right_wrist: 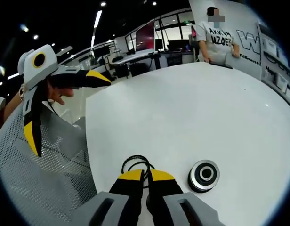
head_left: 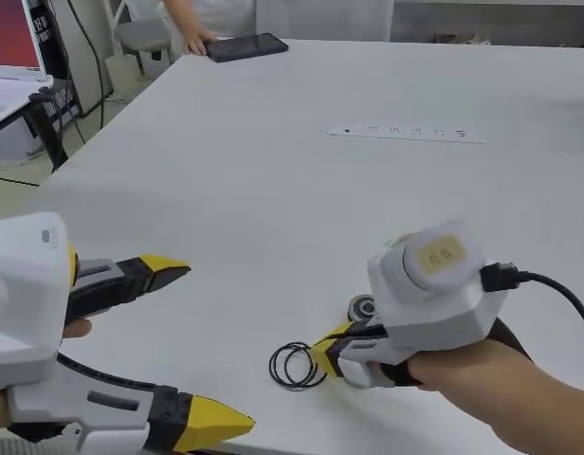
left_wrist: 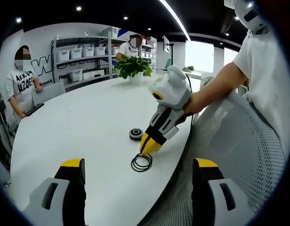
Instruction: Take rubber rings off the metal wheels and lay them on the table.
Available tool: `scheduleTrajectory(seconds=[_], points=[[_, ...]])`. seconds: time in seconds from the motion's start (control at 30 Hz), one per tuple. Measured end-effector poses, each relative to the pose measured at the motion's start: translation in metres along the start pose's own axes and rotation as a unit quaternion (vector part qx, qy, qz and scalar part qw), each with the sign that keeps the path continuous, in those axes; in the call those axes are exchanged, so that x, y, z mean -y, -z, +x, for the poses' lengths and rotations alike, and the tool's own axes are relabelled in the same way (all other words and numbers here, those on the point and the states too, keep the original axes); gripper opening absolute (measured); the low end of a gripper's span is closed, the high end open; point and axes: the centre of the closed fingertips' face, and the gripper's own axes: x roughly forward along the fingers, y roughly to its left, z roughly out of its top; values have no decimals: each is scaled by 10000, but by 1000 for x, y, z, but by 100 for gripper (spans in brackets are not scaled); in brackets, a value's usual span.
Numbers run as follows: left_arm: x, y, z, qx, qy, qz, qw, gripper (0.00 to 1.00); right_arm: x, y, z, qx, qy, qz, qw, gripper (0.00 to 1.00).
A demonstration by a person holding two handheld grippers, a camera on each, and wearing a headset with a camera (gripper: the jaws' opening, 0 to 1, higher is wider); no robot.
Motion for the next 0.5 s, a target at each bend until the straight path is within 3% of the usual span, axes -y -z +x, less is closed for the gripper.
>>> scheduleTrajectory(seconds=[0.33, 0.5], points=[[0, 1, 0, -17, 0, -13, 10000, 92, 2, -2, -1, 26, 45, -92, 9999, 0], [0, 1, 0, -29, 7, -5, 10000, 92, 8, -11, -8, 183, 106, -57, 9998, 0]])
